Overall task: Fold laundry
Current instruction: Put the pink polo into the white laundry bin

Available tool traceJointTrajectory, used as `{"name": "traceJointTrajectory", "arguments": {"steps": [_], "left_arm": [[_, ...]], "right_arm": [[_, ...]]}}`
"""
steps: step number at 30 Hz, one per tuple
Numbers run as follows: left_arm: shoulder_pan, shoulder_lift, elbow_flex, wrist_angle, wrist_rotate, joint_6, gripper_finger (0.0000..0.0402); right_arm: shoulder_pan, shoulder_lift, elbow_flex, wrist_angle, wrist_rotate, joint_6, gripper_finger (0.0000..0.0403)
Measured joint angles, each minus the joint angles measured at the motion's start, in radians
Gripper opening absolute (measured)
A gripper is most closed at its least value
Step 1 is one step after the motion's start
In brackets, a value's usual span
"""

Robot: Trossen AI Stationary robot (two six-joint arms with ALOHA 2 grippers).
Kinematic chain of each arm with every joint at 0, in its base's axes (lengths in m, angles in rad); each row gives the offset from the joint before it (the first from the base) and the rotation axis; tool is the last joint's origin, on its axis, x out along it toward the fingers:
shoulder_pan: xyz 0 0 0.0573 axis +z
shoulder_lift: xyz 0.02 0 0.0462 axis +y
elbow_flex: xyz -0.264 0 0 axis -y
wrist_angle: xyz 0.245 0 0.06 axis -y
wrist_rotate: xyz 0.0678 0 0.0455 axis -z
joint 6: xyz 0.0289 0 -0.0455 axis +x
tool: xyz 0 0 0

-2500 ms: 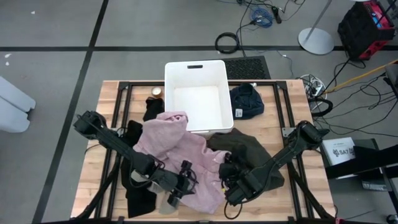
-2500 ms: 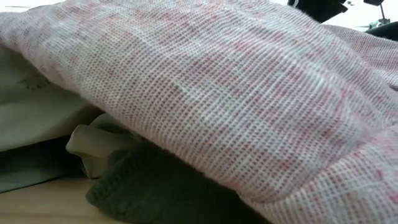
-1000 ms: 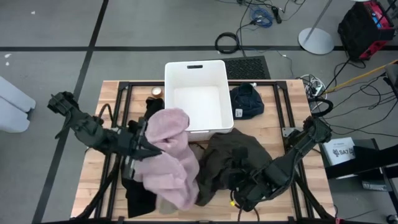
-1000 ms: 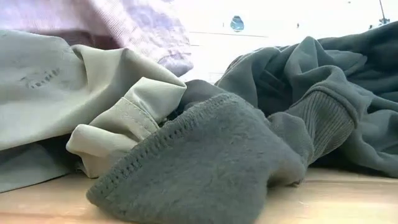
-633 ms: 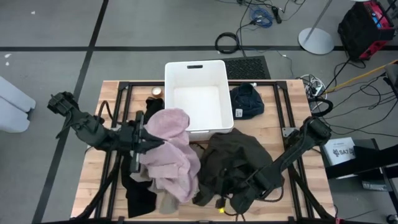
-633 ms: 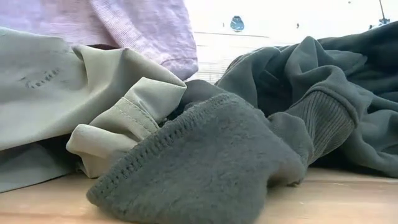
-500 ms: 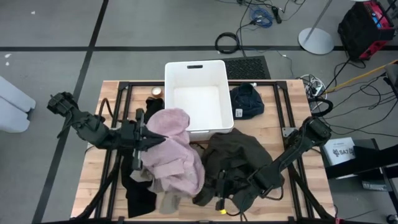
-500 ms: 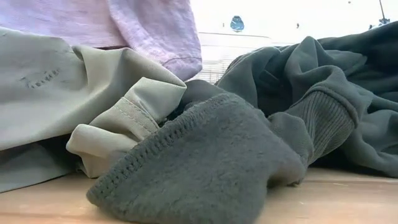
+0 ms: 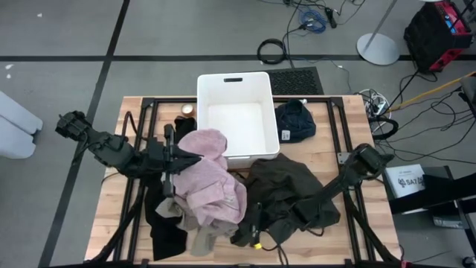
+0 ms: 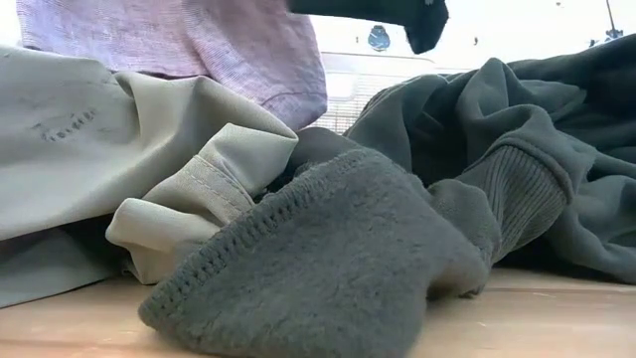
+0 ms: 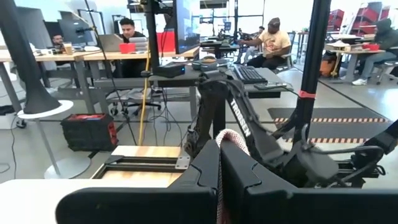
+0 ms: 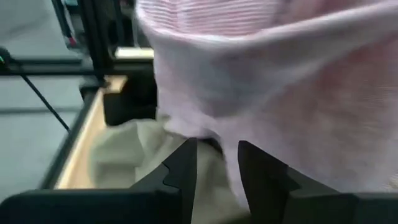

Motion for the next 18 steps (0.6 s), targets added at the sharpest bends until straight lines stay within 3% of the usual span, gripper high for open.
{"name": "traceJointTrajectory", "arguments": {"steps": [8, 18], "left_arm": [[0.000, 0.000, 0.000, 0.014, 0.007, -0.002, 0.0004], [0.000, 0.000, 0.000, 0.013, 0.008, -0.002, 0.0004]], "right_arm": [[-0.030, 0.023, 0.002, 0.197, 0.001, -0.121, 0.0139], [-0.084, 0.023, 0.035, 0.178, -0.010, -0.095, 0.0233]]}}
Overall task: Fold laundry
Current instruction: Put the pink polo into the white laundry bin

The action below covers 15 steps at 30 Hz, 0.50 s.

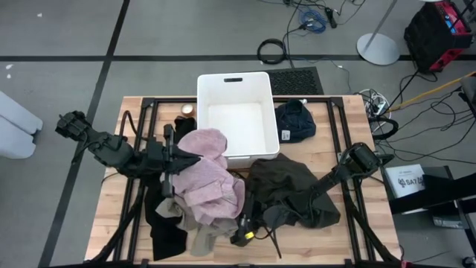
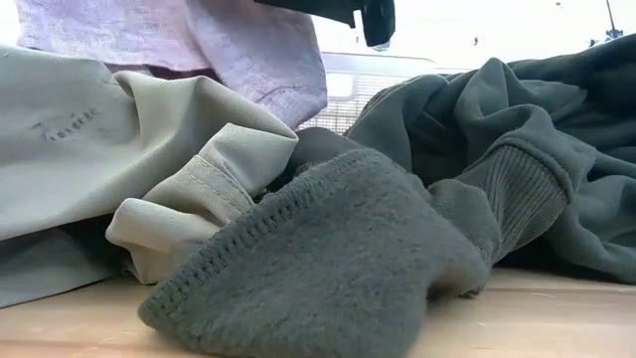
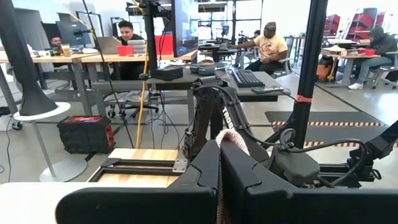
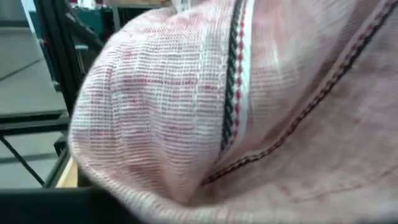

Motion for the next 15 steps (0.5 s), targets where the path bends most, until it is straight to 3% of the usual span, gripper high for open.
{"name": "traceJointTrajectory", "arguments": {"steps": [7, 10, 15], "left_arm": [[0.000, 0.000, 0.000, -0.003, 0.000, 0.000, 0.0004], [0.000, 0.000, 0.000, -0.003, 0.000, 0.000, 0.0004], [0.000, 0.000, 0.000, -0.003, 0.000, 0.000, 0.0004]], "right_arm": [[-0.003, 0.000, 0.010, -0.030, -0.144, 0.023, 0.0292], [-0.002, 0.000, 0.010, -0.019, -0.127, 0.038, 0.0299], [-0.019, 0.000, 0.010, 0.010, -0.007, 0.066, 0.0298]]}}
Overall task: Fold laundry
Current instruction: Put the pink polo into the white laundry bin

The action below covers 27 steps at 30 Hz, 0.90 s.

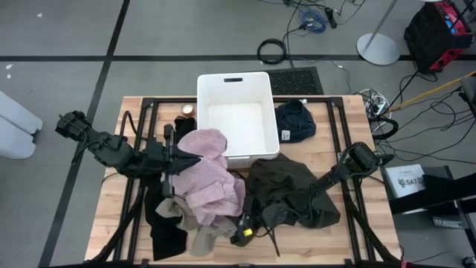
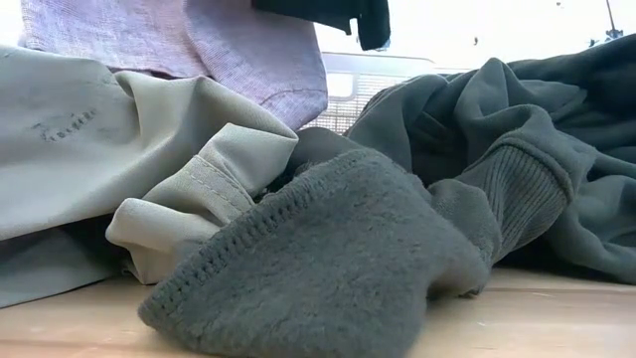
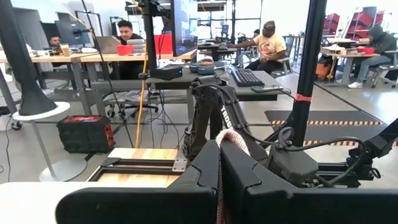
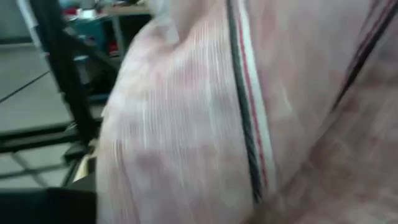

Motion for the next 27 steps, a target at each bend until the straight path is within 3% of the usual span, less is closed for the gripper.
{"name": "traceJointTrajectory", "arguments": {"steps": [19, 23, 27], "left_arm": [[0.000, 0.000, 0.000, -0.007, 0.000, 0.000, 0.0004], [0.000, 0.000, 0.000, 0.000, 0.000, 0.000, 0.0004], [0.000, 0.000, 0.000, 0.000, 0.000, 0.000, 0.0004]], "right_arm": [[-0.038, 0.000, 0.000, 0.017, -0.011, -0.027, 0.0291], [-0.037, 0.000, 0.000, 0.019, -0.006, -0.015, 0.0247], [-0.038, 0.000, 0.000, 0.019, -0.006, -0.014, 0.0143]]}}
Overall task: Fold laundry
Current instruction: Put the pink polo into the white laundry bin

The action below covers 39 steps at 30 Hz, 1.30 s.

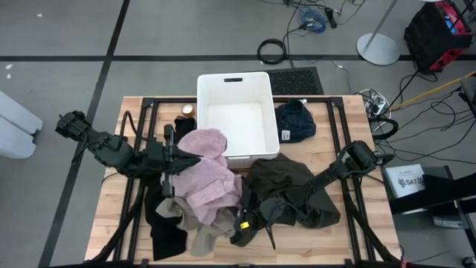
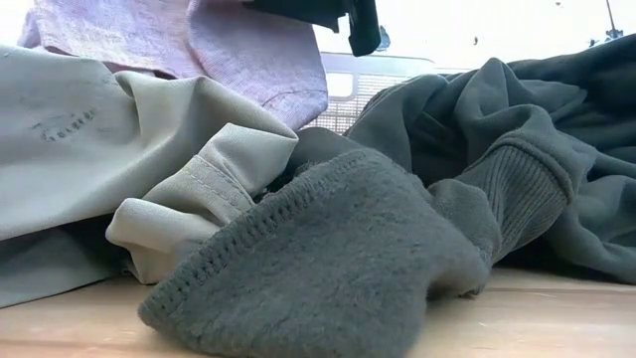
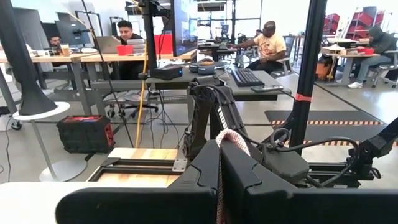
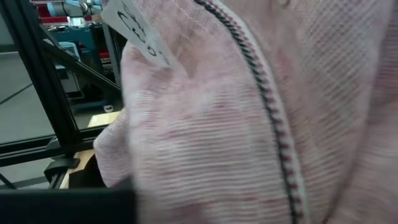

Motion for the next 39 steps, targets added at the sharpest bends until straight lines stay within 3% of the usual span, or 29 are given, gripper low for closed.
{"name": "traceJointTrajectory", "arguments": {"steps": [3, 5, 12, 15, 20, 25, 34, 37, 39], "left_arm": [[0.000, 0.000, 0.000, -0.006, 0.000, 0.000, 0.0004], [0.000, 0.000, 0.000, -0.007, 0.000, 0.000, 0.0004], [0.000, 0.000, 0.000, -0.007, 0.032, 0.000, 0.0017], [-0.003, -0.005, 0.001, -0.015, 0.034, 0.000, 0.0052], [-0.003, -0.025, 0.097, -0.235, 0.019, -0.059, 0.0130], [-0.002, -0.026, 0.180, -0.417, -0.012, -0.183, 0.0187], [-0.007, -0.034, 0.206, -0.819, -0.004, -0.525, 0.0198], [-0.028, -0.016, 0.130, -0.816, -0.004, -0.600, 0.0198], [-0.049, 0.009, 0.059, -0.702, -0.003, -0.592, 0.0198]], "right_arm": [[0.000, 0.000, 0.000, 0.000, -0.002, -0.031, 0.0041], [0.000, 0.000, 0.000, 0.000, -0.005, -0.065, 0.0014], [0.012, -0.049, 0.000, -0.019, -0.003, -0.108, 0.0001], [0.018, -0.098, 0.000, -0.074, 0.006, -0.125, 0.0001], [0.038, -0.251, 0.000, -0.270, 0.083, -0.137, 0.0000], [0.043, -0.425, 0.000, -0.458, 0.080, -0.119, 0.0000], [0.039, -0.685, 0.000, -0.657, 0.086, -0.106, 0.0000], [0.030, -0.735, 0.000, -0.711, 0.087, -0.078, 0.0000], [0.025, -0.755, 0.000, -0.758, 0.087, -0.052, 0.0000]]}}
